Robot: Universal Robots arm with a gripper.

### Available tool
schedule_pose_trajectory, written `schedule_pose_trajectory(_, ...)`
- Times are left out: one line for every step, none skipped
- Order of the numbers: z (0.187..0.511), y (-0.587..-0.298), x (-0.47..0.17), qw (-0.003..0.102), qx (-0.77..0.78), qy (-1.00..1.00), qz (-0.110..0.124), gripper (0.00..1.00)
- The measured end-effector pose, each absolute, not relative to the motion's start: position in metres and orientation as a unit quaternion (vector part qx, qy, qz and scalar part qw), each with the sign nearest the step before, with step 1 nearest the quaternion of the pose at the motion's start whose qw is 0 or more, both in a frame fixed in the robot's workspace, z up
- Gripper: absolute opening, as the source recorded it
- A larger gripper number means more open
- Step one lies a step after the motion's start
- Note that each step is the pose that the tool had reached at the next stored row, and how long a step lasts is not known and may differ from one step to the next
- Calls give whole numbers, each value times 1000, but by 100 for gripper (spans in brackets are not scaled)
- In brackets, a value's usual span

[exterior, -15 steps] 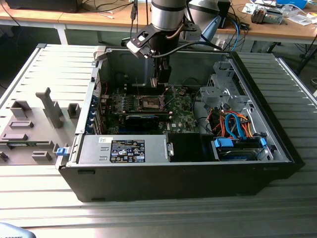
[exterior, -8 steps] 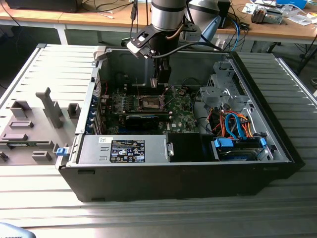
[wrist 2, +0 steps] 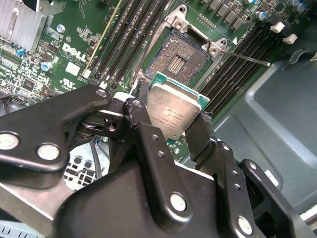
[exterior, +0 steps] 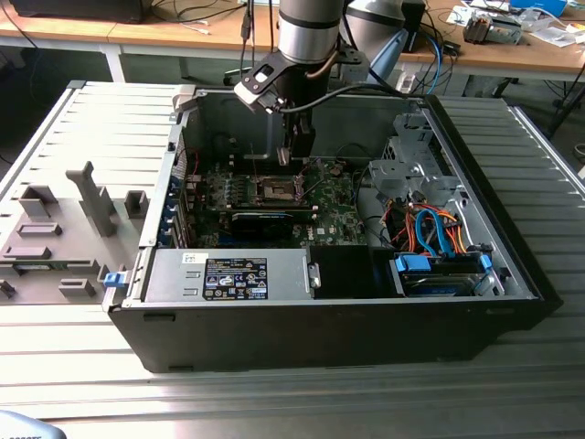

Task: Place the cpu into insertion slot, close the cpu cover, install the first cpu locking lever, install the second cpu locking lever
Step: 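Place the cpu into insertion slot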

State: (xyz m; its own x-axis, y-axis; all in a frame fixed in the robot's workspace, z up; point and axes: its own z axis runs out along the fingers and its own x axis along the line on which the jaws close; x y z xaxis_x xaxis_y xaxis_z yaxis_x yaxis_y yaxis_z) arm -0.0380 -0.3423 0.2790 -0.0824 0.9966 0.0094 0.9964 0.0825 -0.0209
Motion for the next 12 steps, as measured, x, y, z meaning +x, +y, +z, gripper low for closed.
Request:
schedule_pose_trajectory(273,-342,-38,11,-677,-736,4,55)
schedule_pose_trajectory(273,-342,-38,11,-677,-736,4,55)
schedule_pose_trajectory(273,-342,-38,11,-677,-736,4,55)
schedule_pose_trajectory(272,-342,-38,11,-677,-736,4,55)
schedule_pose_trajectory(272,-342,-38,11,-677,-736,4,55)
schedule_pose_trajectory(272,-342,-38,11,-677,-736,5,55)
schedule_pose_trajectory(271,-342,-39,11,-677,-736,4,55)
schedule_pose_trajectory(271,-342,-39,11,-677,-736,4,55)
schedule_pose_trajectory(271,-342,-39,11,-677,-736,4,55)
schedule_pose_trajectory(271,-342,-39,11,-677,-736,5,55)
schedule_pose_trajectory(267,-342,-40,11,-677,-736,5,55)
schedule_pose_trajectory(260,-342,-40,11,-677,-736,5,55)
